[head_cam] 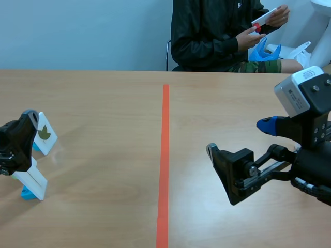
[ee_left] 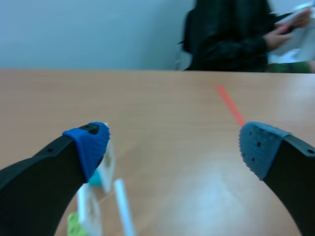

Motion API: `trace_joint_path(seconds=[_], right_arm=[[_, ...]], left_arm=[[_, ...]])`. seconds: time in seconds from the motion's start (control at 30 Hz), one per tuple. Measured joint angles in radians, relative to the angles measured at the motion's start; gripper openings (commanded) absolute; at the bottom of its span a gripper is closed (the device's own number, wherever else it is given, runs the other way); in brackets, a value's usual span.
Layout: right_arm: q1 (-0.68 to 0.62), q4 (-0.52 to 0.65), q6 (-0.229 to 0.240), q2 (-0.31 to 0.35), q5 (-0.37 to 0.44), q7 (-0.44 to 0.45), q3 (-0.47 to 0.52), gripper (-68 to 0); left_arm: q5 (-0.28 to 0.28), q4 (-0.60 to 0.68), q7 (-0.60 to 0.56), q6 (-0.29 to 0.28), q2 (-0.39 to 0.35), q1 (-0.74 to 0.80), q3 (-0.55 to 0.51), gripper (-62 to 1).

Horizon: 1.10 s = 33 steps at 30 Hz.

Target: Sort the leaf by its shape. The table is split by an orange tape line. A compound leaf with several leaflets goes to the left side, a simple leaf with one blade goes to the right side. Return to the home posture when a red brick is placed on the table.

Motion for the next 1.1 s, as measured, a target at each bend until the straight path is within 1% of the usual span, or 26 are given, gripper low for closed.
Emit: trace_joint_path(seconds=[0.07,0.13,0.2,0.23,0.27,0.37,0.43,0.47,0.53,0.6,0.7,0.8,0.87,0.93,1.1], right_arm=[[0.0,0.0,0.0,0.0,0.0,0.001,0.0,-1.0],[0.0,0.0,0.0,0.0,0.0,0.003,0.0,-1.0],[0.0,0.0,0.0,0.0,0.0,0.008,0.0,-1.0],[0.0,0.0,0.0,0.0,0.0,0.008,0.0,-1.0],[0.0,0.0,0.0,0.0,0.0,0.008,0.0,-1.0],[0.0,0.0,0.0,0.0,0.0,0.008,0.0,-0.8],[0.0,0.0,0.0,0.0,0.0,0.008,0.0,-0.8],[0.0,0.0,0.0,0.0,0.0,0.008,0.0,-0.8],[0.0,0.0,0.0,0.0,0.0,0.008,0.0,-0.7],[0.0,0.0,0.0,0.0,0.0,0.008,0.0,-0.7],[0.0,0.0,0.0,0.0,0.0,0.008,0.0,0.4],[0.0,0.0,0.0,0.0,0.0,0.008,0.0,0.4],[0.0,0.0,0.0,0.0,0.0,0.008,0.0,0.4],[0.0,0.0,0.0,0.0,0.0,0.008,0.0,0.4],[0.0,0.0,0.0,0.0,0.0,0.008,0.0,0.4]], left_arm=[[0.0,0.031,0.005,-0.115,-0.04,0.006,0.0,1.4],[-0.008,0.055,0.042,-0.212,-0.083,0.009,0.0,1.4],[-0.008,0.071,0.087,-0.282,-0.122,0.009,0.0,1.4],[-0.01,0.076,0.106,-0.304,-0.14,0.009,0.001,1.4],[-0.011,0.08,0.117,-0.315,-0.155,0.009,0.005,1.4],[-0.033,0.087,0.166,-0.311,-0.182,0.008,0.04,1.4],[-0.036,0.087,0.178,-0.311,-0.184,0.008,0.082,1.4],[-0.036,0.087,0.188,-0.301,-0.184,0.008,0.112,1.4],[-0.035,0.087,0.214,-0.257,-0.181,0.008,0.181,1.4],[-0.032,0.087,0.24,-0.198,-0.18,0.008,0.251,1.4],[-0.033,0.087,0.285,-0.11,-0.164,-0.002,0.308,1.4],[-0.034,0.087,0.296,-0.045,-0.132,-0.009,0.316,1.4],[-0.029,0.087,0.32,-0.029,-0.109,-0.009,0.32,1.4],[-0.011,0.087,0.323,-0.006,-0.098,-0.011,0.328,1.4],[-0.01,0.087,0.331,0.001,-0.093,-0.026,0.328,1.4]])
